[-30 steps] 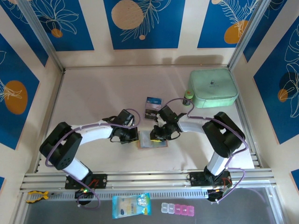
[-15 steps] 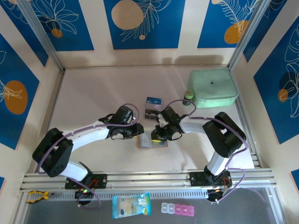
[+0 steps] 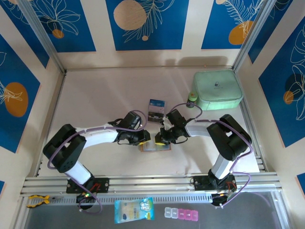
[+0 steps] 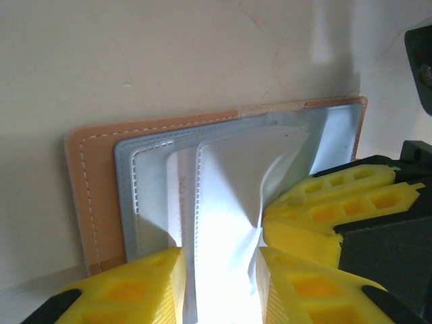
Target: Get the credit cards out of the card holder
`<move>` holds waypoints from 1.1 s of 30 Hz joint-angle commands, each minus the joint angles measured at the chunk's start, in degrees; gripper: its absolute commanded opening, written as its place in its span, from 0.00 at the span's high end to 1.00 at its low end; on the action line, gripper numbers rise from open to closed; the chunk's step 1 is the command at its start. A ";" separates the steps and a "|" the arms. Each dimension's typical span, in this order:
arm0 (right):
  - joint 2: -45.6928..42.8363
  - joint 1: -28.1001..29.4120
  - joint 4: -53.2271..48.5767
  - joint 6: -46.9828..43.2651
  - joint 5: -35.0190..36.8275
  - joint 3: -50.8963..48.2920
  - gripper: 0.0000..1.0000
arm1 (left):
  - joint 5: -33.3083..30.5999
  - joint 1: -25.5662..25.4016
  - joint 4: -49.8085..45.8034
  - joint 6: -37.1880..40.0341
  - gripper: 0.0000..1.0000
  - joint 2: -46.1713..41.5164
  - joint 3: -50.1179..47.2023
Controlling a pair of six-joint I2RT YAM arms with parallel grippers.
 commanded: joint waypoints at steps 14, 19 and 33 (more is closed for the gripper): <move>2.83 -1.14 2.74 1.67 -2.88 -2.97 0.89 | 1.93 -1.23 4.77 -2.70 0.76 2.90 0.36; 1.47 -1.12 1.39 1.84 -3.40 -2.35 0.86 | 2.23 -1.38 5.55 -3.10 0.80 2.64 0.63; -12.45 -1.99 -14.26 -1.42 3.61 2.19 0.78 | 3.01 -1.85 3.09 -2.41 0.76 1.01 4.14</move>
